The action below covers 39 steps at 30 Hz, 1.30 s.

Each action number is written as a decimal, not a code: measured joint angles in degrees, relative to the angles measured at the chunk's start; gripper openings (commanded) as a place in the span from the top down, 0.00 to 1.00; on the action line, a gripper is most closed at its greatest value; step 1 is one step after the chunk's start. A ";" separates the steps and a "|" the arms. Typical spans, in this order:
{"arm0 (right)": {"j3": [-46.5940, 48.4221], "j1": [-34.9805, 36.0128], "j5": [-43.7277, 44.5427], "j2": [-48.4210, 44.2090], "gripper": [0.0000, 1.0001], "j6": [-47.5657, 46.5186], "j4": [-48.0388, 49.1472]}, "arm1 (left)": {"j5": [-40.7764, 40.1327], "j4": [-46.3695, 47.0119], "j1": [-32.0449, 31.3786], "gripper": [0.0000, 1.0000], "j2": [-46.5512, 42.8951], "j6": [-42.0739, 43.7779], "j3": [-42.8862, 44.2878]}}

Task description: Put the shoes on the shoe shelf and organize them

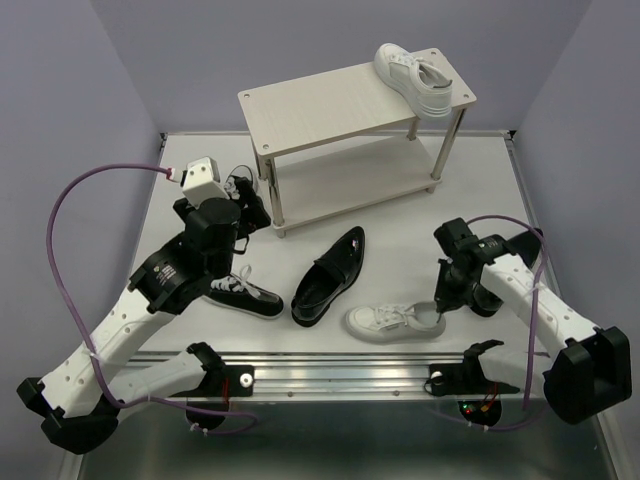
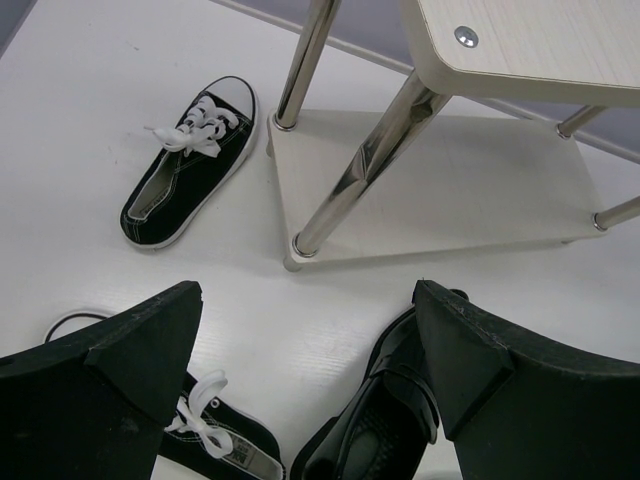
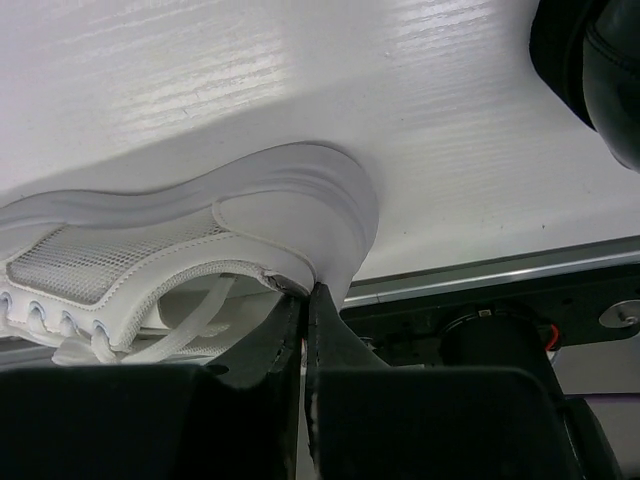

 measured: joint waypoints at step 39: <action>-8.33 0.63 8.33 -14.21 0.57 40.11 12.20 | 2.47 0.52 0.48 0.01 -1.05 5.14 0.00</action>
